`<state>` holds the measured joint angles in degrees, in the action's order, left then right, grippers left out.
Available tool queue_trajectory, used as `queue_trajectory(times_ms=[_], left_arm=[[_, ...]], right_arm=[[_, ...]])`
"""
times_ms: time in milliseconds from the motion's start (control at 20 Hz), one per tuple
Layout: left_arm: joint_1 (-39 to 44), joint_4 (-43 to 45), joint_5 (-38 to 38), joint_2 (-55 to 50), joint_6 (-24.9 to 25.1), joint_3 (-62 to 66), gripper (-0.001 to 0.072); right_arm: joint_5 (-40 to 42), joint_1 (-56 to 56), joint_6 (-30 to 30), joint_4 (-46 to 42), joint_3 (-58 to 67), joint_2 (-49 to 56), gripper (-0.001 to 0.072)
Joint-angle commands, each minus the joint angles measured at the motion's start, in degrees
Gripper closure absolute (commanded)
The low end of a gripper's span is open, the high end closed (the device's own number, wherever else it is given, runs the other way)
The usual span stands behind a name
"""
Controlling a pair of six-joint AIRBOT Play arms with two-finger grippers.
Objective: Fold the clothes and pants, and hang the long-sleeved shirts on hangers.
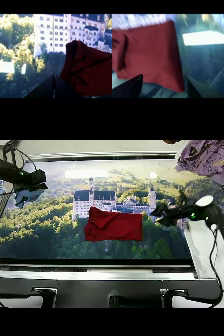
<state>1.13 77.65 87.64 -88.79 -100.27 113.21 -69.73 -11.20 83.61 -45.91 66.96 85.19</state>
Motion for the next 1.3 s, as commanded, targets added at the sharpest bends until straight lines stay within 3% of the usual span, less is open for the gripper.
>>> queue_trajectory(times_ms=[0, 200, 300, 500, 650, 750, 900, 1150, 1250], left_arm=[[0.02, 0.00, -0.02, -0.02, -0.02, -0.02, 0.0690], [0.04, -0.02, -0.02, -0.02, -0.04, -0.02, 0.0690], [0.04, -0.02, -0.02, -0.02, -0.04, -0.02, 0.0690], [0.04, -0.02, -0.02, -0.04, -0.04, -0.02, 0.0690], [0.04, -0.02, -0.02, -0.04, -0.04, -0.02, 0.0690], [0.04, -0.02, -0.02, -0.04, -0.04, -0.02, 0.0690], [0.04, -0.02, -0.02, -0.22, -0.04, -0.02, 0.0690], [0.04, -0.02, -0.02, -0.96, -0.04, -0.02, 0.0690], [0.04, -0.02, -0.02, -1.27, -0.04, -0.02, 0.0690]], right_arm=[[2.84, -0.90, -9.99, 9.14, -8.44, 3.58, 0.0174], [6.16, 0.50, -15.34, 15.19, -9.25, 9.16, 0.0176], [7.52, 1.46, -15.56, 15.89, -9.25, 11.15, 0.0255], [8.96, 4.79, -16.37, 16.63, -9.25, 12.72, 0.0320], [9.81, 6.84, -16.37, 18.23, -8.61, 12.66, 0.0663], [9.88, 6.43, -15.96, 20.17, -5.81, 11.91, 0.0683], [10.12, 5.35, -8.92, 16.00, 5.14, 11.52, 0.0684], [12.79, 5.27, 10.36, -4.81, 24.70, 11.85, 0.0683], [13.46, 4.72, 15.39, -11.28, 29.46, 11.91, 0.0683]])
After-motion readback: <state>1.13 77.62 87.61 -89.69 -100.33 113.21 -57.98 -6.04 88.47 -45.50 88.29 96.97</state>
